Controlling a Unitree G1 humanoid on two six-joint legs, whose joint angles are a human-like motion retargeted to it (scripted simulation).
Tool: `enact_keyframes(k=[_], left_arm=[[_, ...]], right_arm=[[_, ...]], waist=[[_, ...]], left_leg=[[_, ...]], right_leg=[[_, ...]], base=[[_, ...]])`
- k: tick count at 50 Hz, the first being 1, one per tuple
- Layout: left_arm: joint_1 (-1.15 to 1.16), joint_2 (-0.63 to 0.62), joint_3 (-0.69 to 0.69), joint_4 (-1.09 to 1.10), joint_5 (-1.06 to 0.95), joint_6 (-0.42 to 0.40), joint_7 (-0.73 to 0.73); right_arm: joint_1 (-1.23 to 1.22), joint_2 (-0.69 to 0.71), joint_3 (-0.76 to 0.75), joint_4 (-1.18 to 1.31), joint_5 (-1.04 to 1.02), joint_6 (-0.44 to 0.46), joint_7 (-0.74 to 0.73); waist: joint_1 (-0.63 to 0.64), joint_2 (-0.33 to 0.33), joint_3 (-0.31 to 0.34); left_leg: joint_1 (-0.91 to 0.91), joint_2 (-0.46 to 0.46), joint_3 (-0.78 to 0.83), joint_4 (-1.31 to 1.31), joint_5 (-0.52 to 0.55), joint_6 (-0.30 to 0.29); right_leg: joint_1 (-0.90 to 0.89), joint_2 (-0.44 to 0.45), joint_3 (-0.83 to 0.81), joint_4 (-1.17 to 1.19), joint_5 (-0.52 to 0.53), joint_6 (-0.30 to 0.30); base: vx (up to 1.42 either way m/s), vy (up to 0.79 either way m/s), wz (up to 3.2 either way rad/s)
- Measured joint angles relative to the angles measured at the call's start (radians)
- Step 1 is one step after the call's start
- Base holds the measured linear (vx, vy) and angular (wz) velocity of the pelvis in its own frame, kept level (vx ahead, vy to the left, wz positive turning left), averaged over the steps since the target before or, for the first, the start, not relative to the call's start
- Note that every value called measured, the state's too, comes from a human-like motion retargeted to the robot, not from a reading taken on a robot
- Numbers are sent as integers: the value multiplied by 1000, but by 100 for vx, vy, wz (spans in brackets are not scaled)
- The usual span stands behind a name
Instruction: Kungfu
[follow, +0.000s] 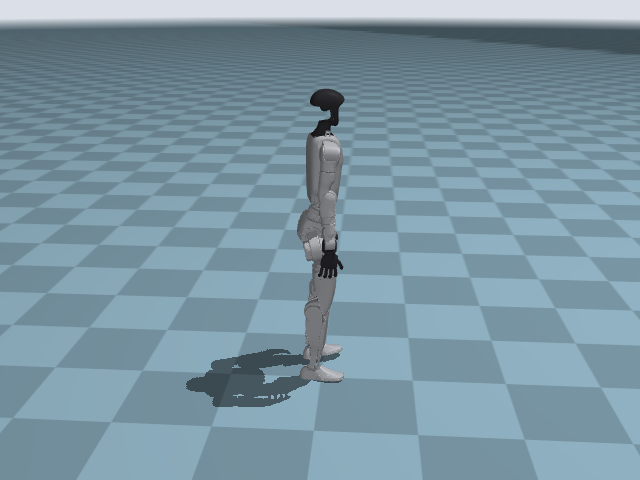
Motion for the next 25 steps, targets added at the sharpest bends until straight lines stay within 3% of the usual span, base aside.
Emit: enact_keyframes(k=[2, 5, 14, 21, 25], left_arm=[[8, 6, 4, -9, 24, -5, 24], [28, 19, 26, -2, 58, -4, 47], [47, 44, 77, 82, 20, 32, 36], [57, 25, 74, 87, 1, 33, 29], [53, 13, 52, 74, 40, 31, 17]], right_arm=[[-9, -3, -13, 5, -13, 22, 7], [-8, -3, -18, 4, -17, 35, 2], [1, 14, -32, 2, 44, 14, 5], [9, 6, -31, 22, 26, 9, 2], [18, 0, -39, 42, 11, 8, -10]], waist=[[-11, 0, 2], [-42, 16, -21], [-23, -10, -22], [-30, 25, -24], [-37, 46, -32]], left_leg=[[19, 43, 112, 1, 14, 39], [6, 68, 95, 2, 52, 57], [1, 93, -32, -25, 104, 49], [16, 110, -53, -69, 141, 9], [46, 94, -37, -91, 101, 33]], right_leg=[[7, -6, -9, -2, 0, 1], [4, 0, -18, -2, -3, -2], [23, -9, 35, 9, 1, 8], [40, -10, 36, 20, -1, 28], [52, -19, 31, 31, 0, 48]], base=[[-7, -1, 28], [4, 3, 17], [8, 7, -29], [11, 24, -10], [19, 34, 6]])
